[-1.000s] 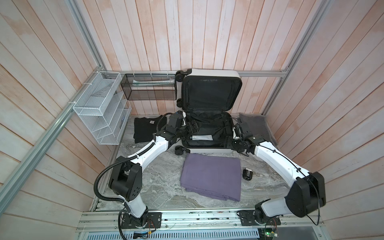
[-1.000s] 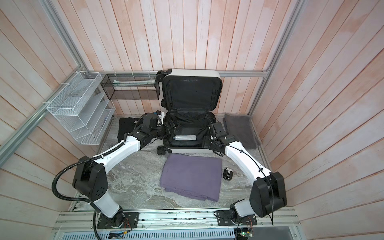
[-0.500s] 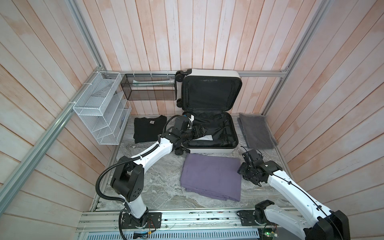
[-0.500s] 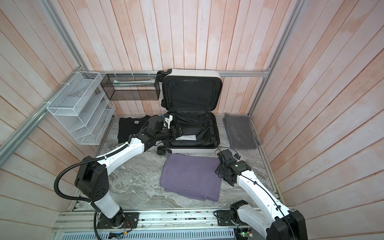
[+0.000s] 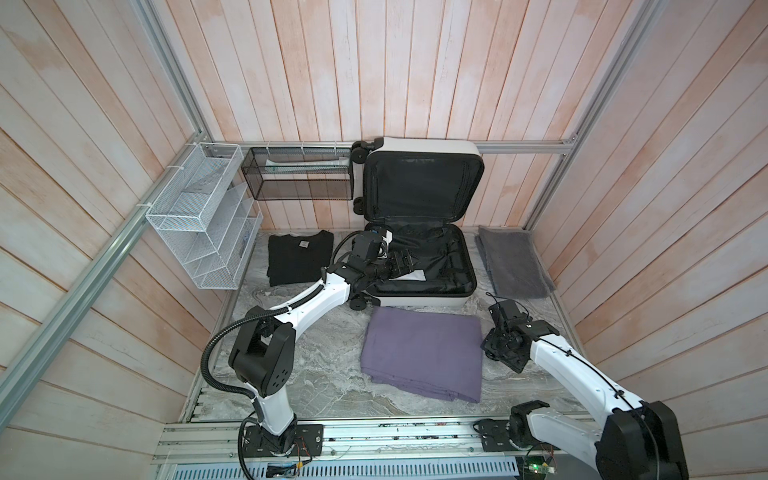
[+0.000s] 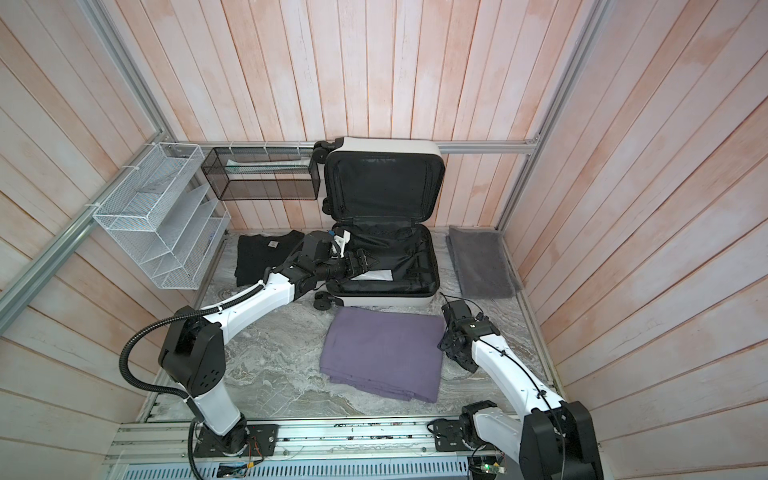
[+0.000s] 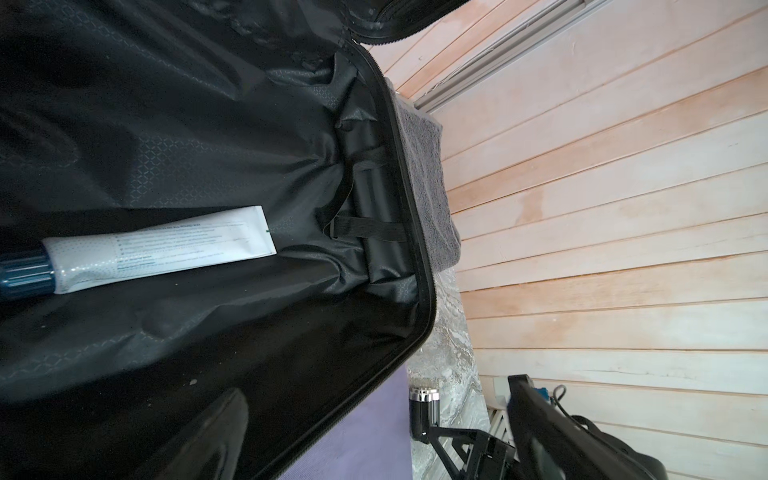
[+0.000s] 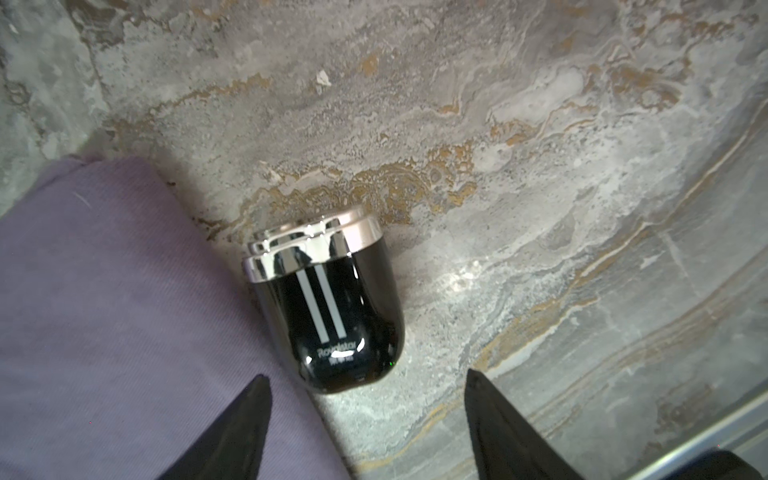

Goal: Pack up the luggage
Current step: 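Move the right gripper to the black shaver beside the purple towel and grasp it, then lift the shaver into the suitcase with the right gripper while the left gripper moves inside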

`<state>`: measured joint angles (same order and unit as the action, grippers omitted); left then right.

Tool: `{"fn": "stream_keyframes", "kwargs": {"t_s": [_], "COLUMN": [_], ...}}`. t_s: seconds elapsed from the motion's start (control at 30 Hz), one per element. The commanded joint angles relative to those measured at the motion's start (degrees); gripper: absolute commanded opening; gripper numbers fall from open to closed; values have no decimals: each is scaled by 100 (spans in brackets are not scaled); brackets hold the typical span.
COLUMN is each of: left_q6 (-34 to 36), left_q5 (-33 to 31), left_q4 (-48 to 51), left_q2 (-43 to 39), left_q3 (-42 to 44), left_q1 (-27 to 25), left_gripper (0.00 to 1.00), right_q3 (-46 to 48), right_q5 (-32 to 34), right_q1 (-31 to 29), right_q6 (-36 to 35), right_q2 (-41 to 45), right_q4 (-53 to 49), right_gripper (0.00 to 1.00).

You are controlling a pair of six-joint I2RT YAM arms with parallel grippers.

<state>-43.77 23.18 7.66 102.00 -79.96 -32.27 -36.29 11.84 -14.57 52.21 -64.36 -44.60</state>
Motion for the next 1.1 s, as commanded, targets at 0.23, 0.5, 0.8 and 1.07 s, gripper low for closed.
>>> {"fn": "stream_keyframes", "kwargs": {"t_s": [0.23, 0.5, 0.8, 1.07], "left_q6": [-27, -37, -53, -89], "left_q5": [192, 190, 206, 231], "left_q4": [-147, -160, -177, -195], "left_q2": [308, 333, 356, 373], "left_q3": [-232, -213, -230, -221], "left_q1": [-25, -18, -20, -23], "left_gripper": [100, 100, 100, 100], "right_q3": [99, 326, 565, 584], "right_q5": [-313, -279, -189, -161], "right_q1": [67, 155, 265, 511], "right_q6": [-368, -345, -327, -464], "right_q2": [-695, -746, -408, -403], "right_q4": [739, 900, 946, 988], "right_gripper": [74, 70, 60, 67]}}
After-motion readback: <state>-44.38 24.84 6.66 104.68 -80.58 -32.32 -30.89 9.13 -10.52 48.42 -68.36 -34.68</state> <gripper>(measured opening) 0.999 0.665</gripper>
